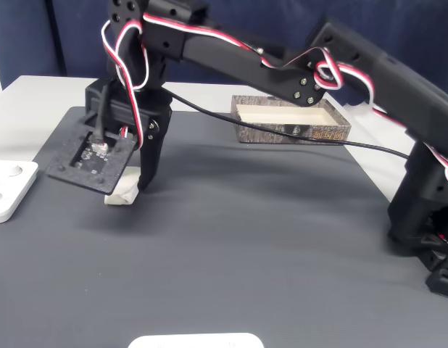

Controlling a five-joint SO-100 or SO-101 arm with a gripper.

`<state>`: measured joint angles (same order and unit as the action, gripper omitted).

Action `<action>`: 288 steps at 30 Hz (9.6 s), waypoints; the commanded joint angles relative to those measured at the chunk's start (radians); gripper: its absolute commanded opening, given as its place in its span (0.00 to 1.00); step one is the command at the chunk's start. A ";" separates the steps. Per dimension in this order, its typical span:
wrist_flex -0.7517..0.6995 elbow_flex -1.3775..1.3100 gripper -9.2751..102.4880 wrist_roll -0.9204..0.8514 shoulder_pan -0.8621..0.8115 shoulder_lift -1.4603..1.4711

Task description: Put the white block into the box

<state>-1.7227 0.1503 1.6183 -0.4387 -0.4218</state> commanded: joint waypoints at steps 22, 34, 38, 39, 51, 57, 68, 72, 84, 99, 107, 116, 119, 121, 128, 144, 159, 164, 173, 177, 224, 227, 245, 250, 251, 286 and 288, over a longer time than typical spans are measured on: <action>-0.012 0.402 0.07 -0.538 -0.021 -0.549; -0.008 0.661 0.07 -0.831 -0.103 -0.784; -0.012 0.667 0.07 -0.844 -0.121 -0.792; -0.012 0.670 0.07 -0.850 -0.124 -0.798; -0.008 0.891 0.07 -0.831 -0.305 -0.997; -0.003 0.951 0.07 -0.752 -0.430 -1.060; 0.034 0.950 0.07 -0.543 -0.673 -1.066; 0.063 0.950 0.07 -0.454 -0.762 -1.052; 0.144 0.948 0.07 -0.238 -0.959 -0.865; 0.192 0.699 0.07 -0.196 -0.971 -0.545; 0.201 0.634 0.07 -0.202 -0.962 -0.499; 0.218 0.623 0.07 -0.252 -0.939 -0.483; 0.224 0.634 0.07 -0.261 -0.928 -0.482; 0.235 0.641 0.07 -0.270 -0.923 -0.482; 0.238 0.637 0.12 -0.270 -0.923 -0.469; 0.261 0.644 0.23 -0.272 -0.910 -0.437; 0.307 0.675 0.37 -0.279 -0.899 -0.549; 0.307 0.686 0.38 -0.284 -0.870 -0.635; 0.256 0.795 0.33 -0.359 -0.841 -0.822; 0.222 0.879 0.27 -0.439 -0.808 -0.905; 0.456 2.125 0.07 -1.305 0.015 -1.887; 0.476 2.187 0.07 -1.345 0.063 -1.948; 0.588 2.649 0.07 -1.546 0.265 -2.445; 0.581 2.723 0.07 -1.548 0.256 -2.546; 0.581 2.746 0.07 -1.549 0.258 -2.580; 0.393 2.942 0.07 -1.640 0.322 -2.902; 0.393 2.942 0.08 -1.640 0.322 -2.902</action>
<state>-1.3284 3.0726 -0.0153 -0.1258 -3.2904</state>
